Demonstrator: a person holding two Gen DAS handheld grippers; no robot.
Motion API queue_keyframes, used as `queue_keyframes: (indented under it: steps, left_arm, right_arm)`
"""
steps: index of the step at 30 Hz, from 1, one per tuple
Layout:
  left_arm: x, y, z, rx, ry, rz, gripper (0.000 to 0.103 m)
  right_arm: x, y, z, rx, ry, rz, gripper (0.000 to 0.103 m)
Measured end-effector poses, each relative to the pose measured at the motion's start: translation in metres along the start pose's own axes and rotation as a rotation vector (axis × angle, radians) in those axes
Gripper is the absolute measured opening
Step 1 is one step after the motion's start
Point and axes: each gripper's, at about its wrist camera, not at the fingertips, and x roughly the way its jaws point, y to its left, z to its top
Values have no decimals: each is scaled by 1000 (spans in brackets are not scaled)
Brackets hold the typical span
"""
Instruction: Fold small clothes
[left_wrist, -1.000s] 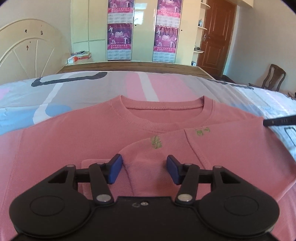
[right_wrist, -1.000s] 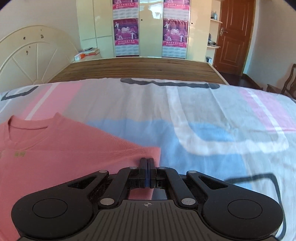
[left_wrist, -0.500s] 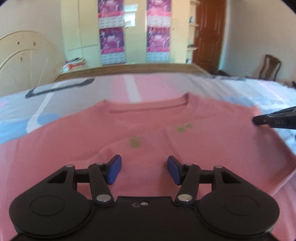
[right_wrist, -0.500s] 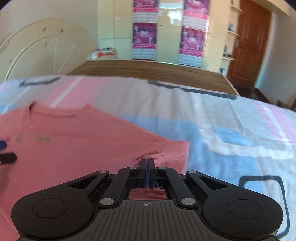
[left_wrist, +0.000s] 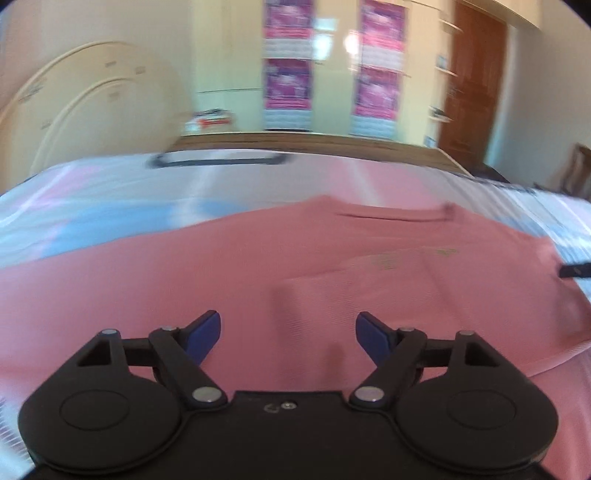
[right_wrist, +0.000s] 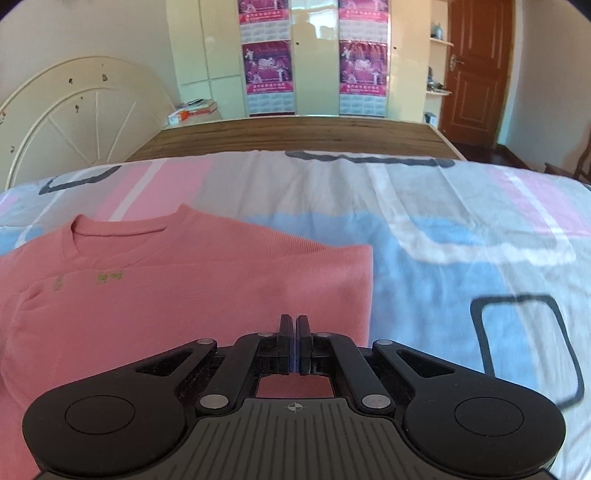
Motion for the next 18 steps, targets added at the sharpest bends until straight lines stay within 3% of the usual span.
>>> queue_keyframes:
  steps: [2, 4, 5, 13, 18]
  left_arm:
    - [-13, 42, -9, -69, -4, 37, 71]
    - [-25, 90, -18, -147, -13, 65, 61]
    - [-31, 116, -23, -191, -16, 84, 59]
    - [-74, 312, -71, -635, -59, 225, 54]
    - [-87, 384, -92, -772, -88, 246, 53]
  right_arm:
    - [-8, 11, -6, -3, -10, -33, 3]
    - [-16, 25, -11, -8, -17, -53, 37]
    - [-19, 30, -13, -8, -32, -59, 58]
    - [-29, 126, -20, -13, -50, 13, 59]
    - [-25, 199, -20, -47, -38, 60, 59]
